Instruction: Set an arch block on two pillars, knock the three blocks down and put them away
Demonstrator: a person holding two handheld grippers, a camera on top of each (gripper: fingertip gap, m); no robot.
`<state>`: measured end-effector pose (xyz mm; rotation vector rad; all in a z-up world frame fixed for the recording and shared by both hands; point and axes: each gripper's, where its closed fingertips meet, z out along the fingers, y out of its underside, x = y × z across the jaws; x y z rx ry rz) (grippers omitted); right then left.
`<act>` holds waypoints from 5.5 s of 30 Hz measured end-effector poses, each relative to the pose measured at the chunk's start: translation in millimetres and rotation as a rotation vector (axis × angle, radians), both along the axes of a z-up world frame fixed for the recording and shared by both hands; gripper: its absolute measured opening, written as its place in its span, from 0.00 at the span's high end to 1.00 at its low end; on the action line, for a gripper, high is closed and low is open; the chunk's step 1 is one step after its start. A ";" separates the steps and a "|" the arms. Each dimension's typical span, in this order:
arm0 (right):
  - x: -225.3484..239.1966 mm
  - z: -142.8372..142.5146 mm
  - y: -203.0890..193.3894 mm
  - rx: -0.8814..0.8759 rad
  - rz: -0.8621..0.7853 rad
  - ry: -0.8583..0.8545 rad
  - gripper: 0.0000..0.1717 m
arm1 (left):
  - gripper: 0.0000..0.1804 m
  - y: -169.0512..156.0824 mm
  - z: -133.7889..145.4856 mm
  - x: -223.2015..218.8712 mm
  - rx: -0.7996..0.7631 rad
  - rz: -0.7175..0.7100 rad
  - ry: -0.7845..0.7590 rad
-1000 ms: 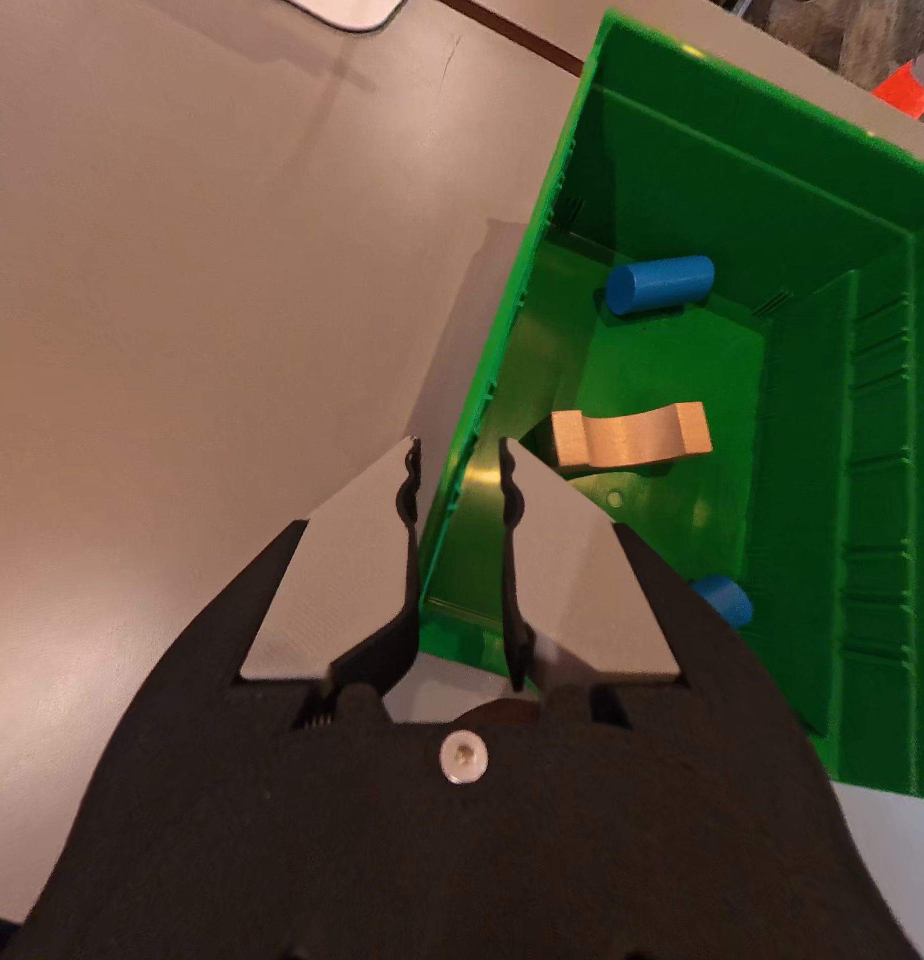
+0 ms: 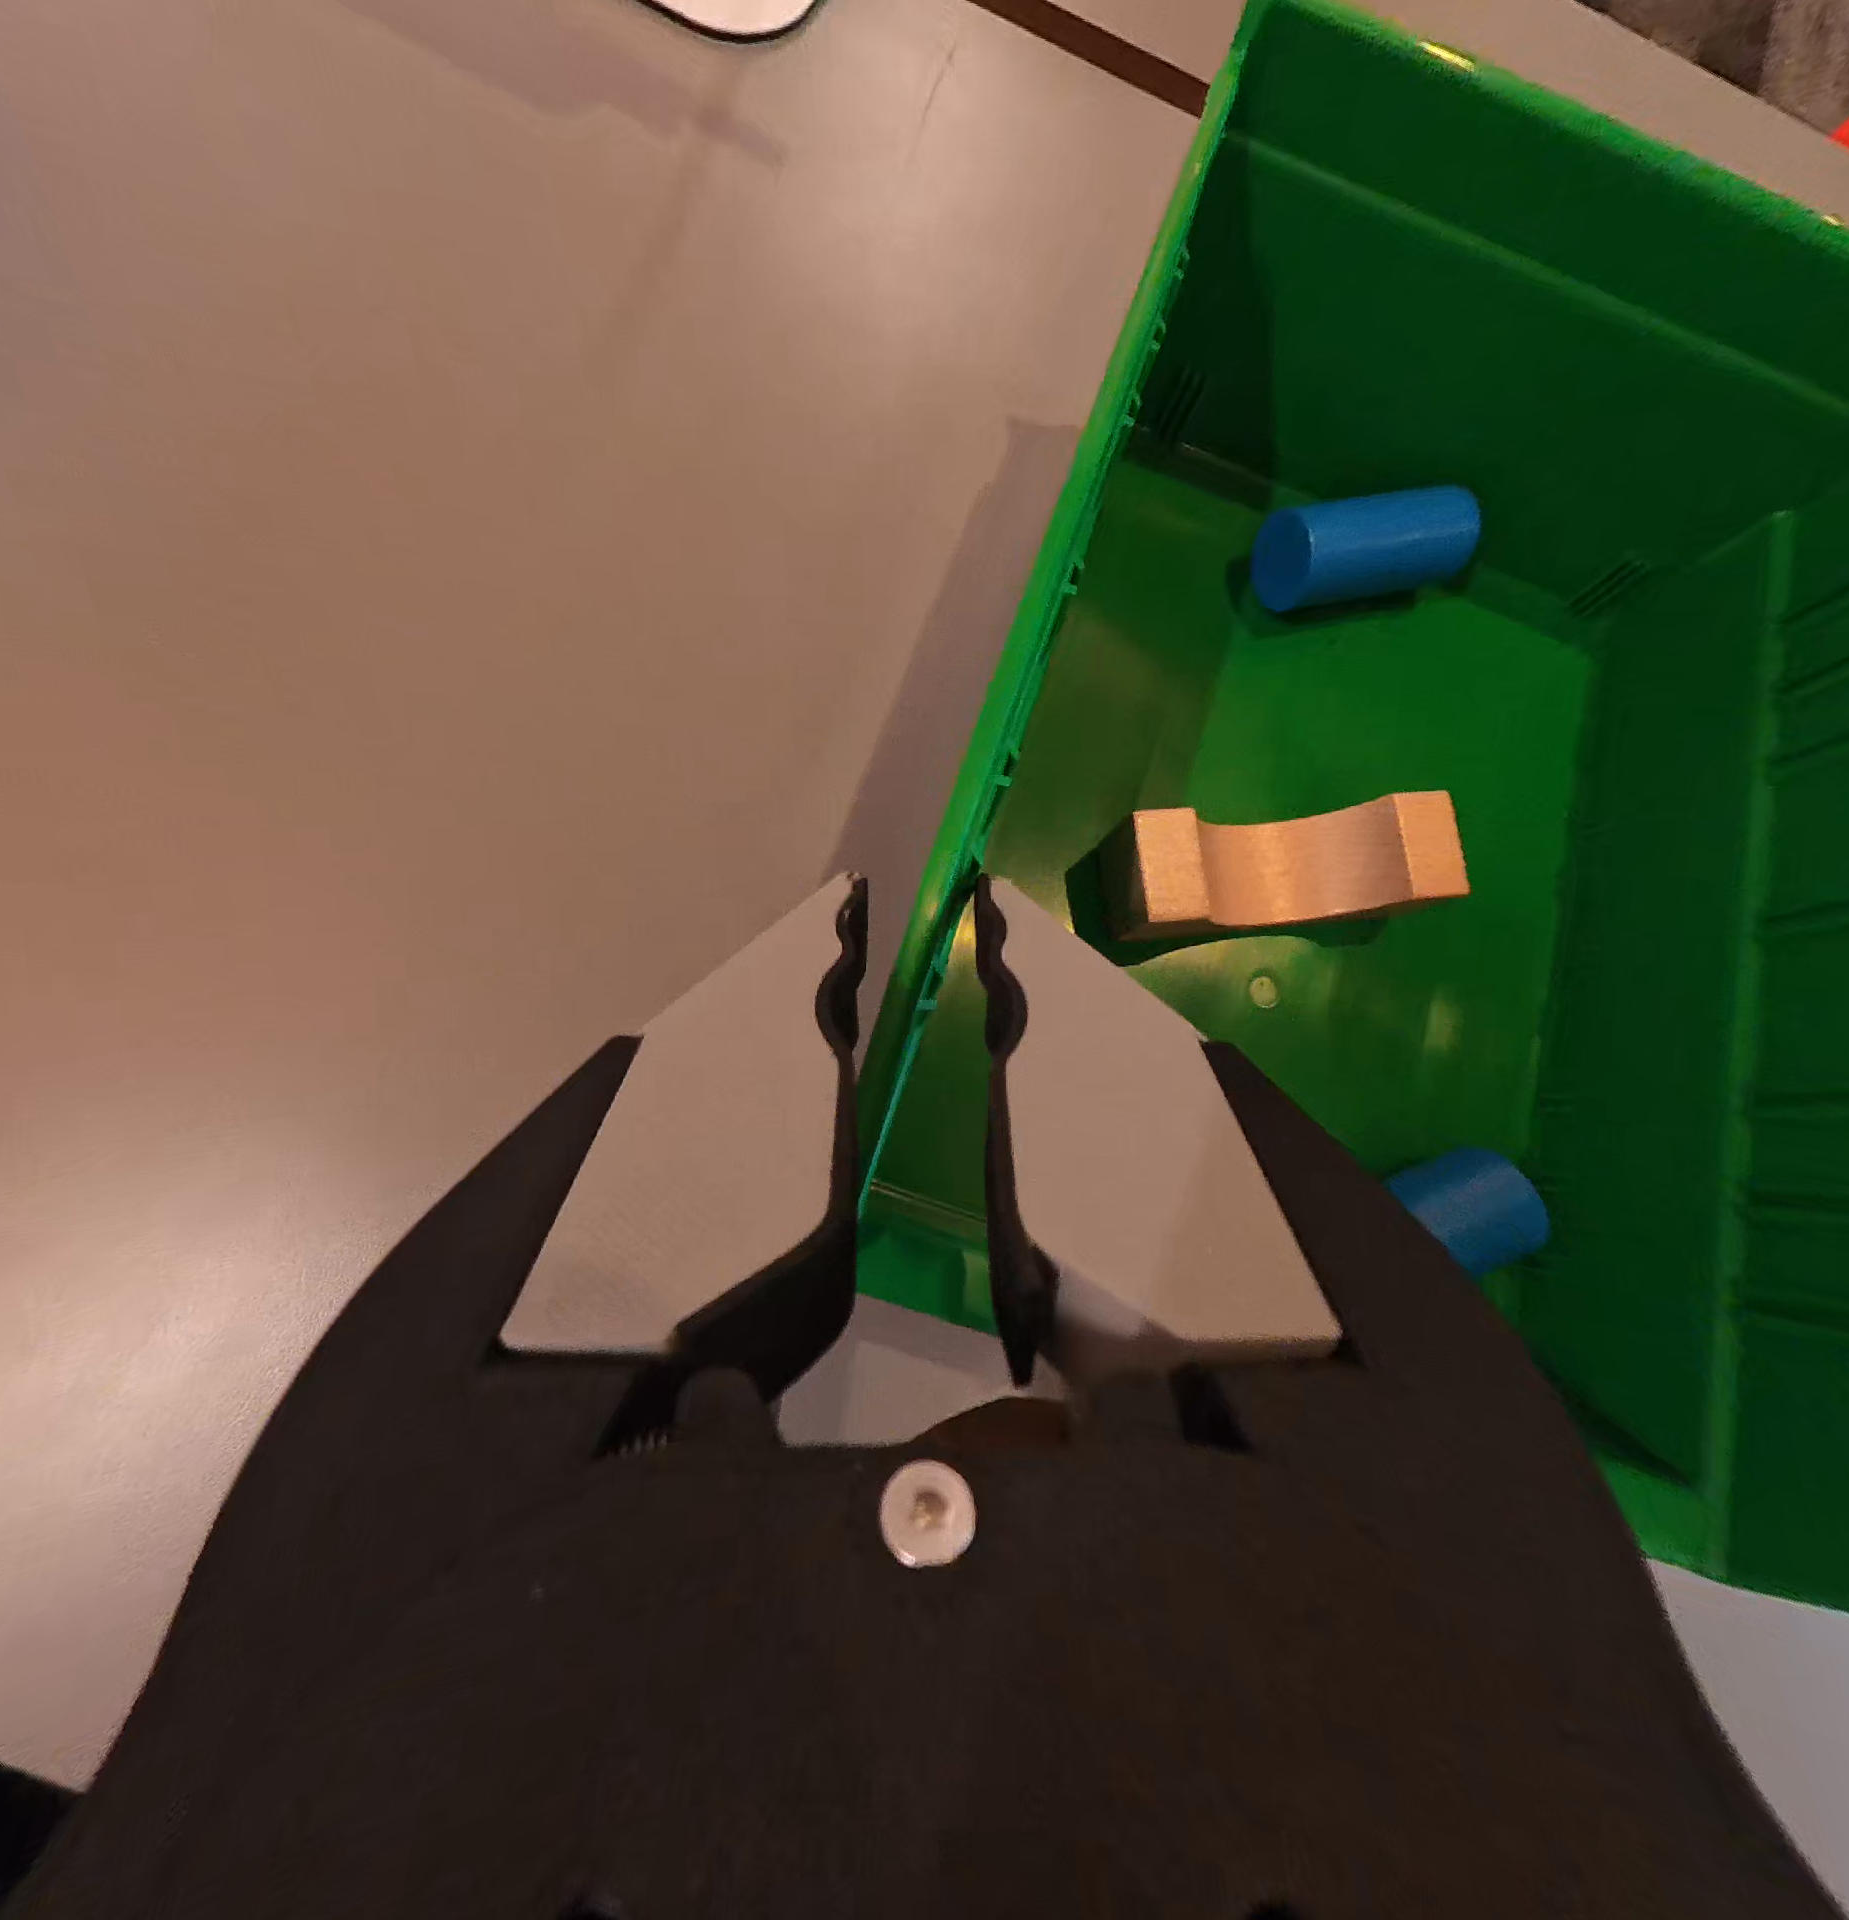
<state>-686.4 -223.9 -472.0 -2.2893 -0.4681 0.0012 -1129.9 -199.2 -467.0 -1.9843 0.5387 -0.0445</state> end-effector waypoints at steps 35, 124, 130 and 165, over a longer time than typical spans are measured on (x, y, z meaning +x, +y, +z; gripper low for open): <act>-115.4 82.5 -8.1 0.400 0.257 0.127 0.70 | 0.73 -15.5 32.9 12.1 0.069 -0.038 -0.037; -14.8 1.3 -8.2 -0.006 0.032 -0.103 0.86 | 0.93 -25.2 6.9 32.9 -0.034 -0.047 0.180; -21.6 1.2 -11.6 -0.018 0.056 -0.112 0.85 | 0.92 -25.1 6.5 33.9 -0.027 -0.049 0.194; -44.5 -13.3 -12.2 -0.061 0.142 -0.121 0.80 | 0.88 -24.9 -6.3 38.0 -0.058 -0.079 0.213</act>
